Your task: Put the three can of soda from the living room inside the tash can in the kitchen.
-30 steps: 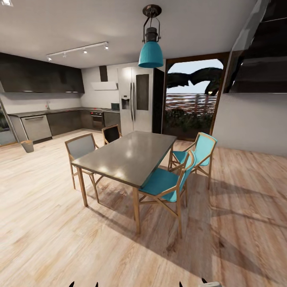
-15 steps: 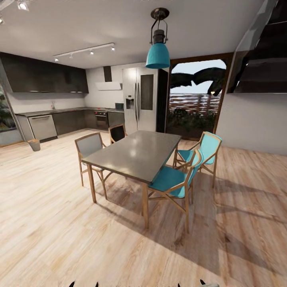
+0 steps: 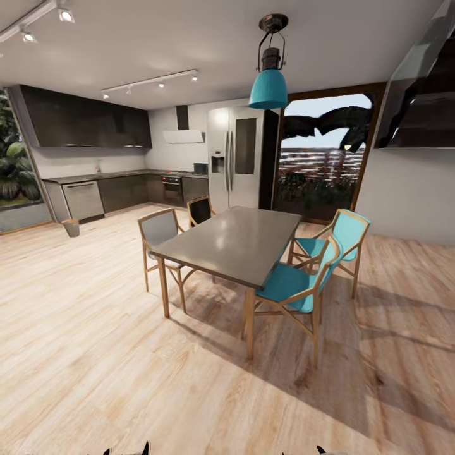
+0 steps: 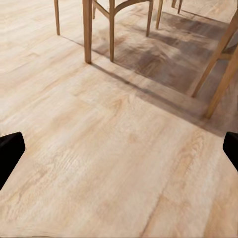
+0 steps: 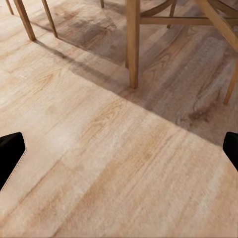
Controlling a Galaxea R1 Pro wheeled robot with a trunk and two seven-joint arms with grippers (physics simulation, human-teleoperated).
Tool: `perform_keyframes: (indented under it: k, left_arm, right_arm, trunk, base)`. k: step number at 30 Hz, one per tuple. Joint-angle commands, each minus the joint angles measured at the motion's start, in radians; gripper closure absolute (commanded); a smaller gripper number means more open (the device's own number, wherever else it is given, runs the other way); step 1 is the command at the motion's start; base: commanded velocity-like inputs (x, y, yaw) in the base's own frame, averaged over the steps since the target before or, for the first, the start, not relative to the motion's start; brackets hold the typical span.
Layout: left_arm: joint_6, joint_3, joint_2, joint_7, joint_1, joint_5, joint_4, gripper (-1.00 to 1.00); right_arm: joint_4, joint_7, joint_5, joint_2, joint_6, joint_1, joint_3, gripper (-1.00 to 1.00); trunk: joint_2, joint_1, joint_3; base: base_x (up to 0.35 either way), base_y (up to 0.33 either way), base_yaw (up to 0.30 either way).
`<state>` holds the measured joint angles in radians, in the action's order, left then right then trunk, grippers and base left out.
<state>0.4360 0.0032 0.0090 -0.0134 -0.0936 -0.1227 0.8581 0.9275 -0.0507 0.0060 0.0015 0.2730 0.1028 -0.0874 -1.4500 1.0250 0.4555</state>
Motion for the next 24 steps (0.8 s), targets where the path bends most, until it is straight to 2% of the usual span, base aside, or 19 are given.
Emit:
perform_keyframes:
  k: [1, 6, 13, 18, 21, 24]
  left_arm:
    - [0.0, 0.0, 0.0, 0.0, 0.0, -0.014, 0.001, -1.0]
    - [0.0, -0.001, 0.005, 0.001, 0.003, -0.055, -0.001, -1.0]
    - [-0.002, -0.001, 0.007, 0.002, 0.018, -0.065, -0.007, -1.0]
    - [-0.004, -0.001, 0.009, 0.003, 0.031, -0.065, -0.008, -1.0]
    - [-0.009, -0.002, 0.011, 0.006, 0.075, -0.066, 0.002, -1.0]
    - [-0.028, -0.002, 0.02, 0.007, 0.106, -0.057, 0.026, -1.0]
  right_arm:
    - [0.0, 0.0, 0.0, 0.0, 0.0, 0.0, 0.0, -1.0]
    - [-0.001, 0.0, 0.0, 0.0, 0.0, 0.0, 0.0, -1.0]
    - [-0.01, -0.001, 0.002, -0.008, 0.0, -0.021, 0.001, -1.0]
    - [-0.004, -0.005, 0.004, -0.012, 0.0, -0.062, 0.001, -1.0]
    - [0.009, -0.012, 0.007, -0.01, -0.002, -0.159, -0.001, -1.0]
    - [0.034, -0.014, 0.034, -0.008, -0.006, -0.191, -0.021, -1.0]
  trunk:
    - [0.0, 0.0, 0.0]
    - [0.0, 0.0, 0.0]
    - [0.0, 0.0, 0.0]
    - [0.0, 0.0, 0.0]
    - [0.0, 0.0, 0.0]
    - [0.0, 0.0, 0.0]
  base:
    - [-0.004, 0.205, 0.075]
    - [0.001, 0.192, 0.079]
    - [0.059, 0.154, 0.063]
    - [0.099, 0.127, 0.019]
    - [0.128, 0.116, 0.006]
    - [0.145, 0.112, 0.002]
